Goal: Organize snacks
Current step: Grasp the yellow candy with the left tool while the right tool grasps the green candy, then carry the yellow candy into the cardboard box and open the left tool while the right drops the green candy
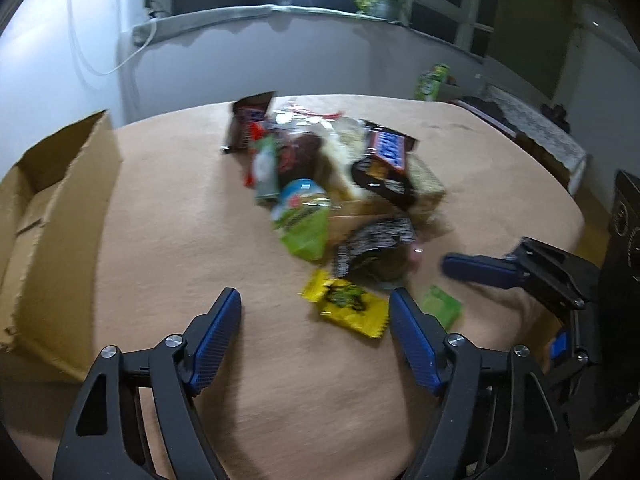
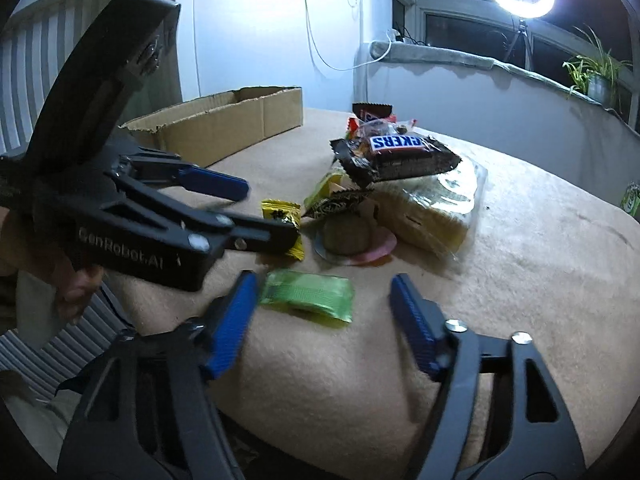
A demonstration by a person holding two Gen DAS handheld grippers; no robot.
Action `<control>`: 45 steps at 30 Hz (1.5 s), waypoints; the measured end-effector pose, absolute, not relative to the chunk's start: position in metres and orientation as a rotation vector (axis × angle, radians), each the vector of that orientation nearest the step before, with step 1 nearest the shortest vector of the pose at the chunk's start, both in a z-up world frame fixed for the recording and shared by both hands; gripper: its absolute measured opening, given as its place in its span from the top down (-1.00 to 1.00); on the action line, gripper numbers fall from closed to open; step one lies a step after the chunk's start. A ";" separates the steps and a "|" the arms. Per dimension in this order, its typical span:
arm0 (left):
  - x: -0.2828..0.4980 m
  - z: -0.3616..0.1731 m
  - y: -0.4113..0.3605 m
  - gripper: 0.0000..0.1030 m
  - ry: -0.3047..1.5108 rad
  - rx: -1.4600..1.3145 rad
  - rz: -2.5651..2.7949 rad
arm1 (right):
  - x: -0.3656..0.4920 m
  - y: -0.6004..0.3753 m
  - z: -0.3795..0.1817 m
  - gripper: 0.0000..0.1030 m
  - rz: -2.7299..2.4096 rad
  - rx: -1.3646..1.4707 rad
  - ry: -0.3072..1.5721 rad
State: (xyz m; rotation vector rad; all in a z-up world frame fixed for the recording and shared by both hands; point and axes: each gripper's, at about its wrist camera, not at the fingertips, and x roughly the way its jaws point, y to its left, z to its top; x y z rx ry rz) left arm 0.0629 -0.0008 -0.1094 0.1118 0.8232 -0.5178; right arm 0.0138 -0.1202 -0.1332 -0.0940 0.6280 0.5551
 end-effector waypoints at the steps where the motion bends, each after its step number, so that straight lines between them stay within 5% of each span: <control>1: 0.062 -0.111 -0.005 -0.32 0.825 0.120 -0.529 | 0.014 -0.117 -0.134 -0.19 0.559 -0.108 0.625; 9: 0.063 -0.111 -0.002 0.22 0.819 0.106 -0.485 | 0.010 -0.119 -0.133 0.28 0.579 -0.164 0.612; 13: 0.060 -0.112 0.006 0.39 0.817 0.071 -0.479 | 0.009 -0.123 -0.132 0.31 0.577 -0.162 0.615; 45: 0.020 -0.038 0.097 0.44 0.591 -0.083 -0.310 | 0.020 -0.121 -0.058 0.32 0.539 -0.060 0.512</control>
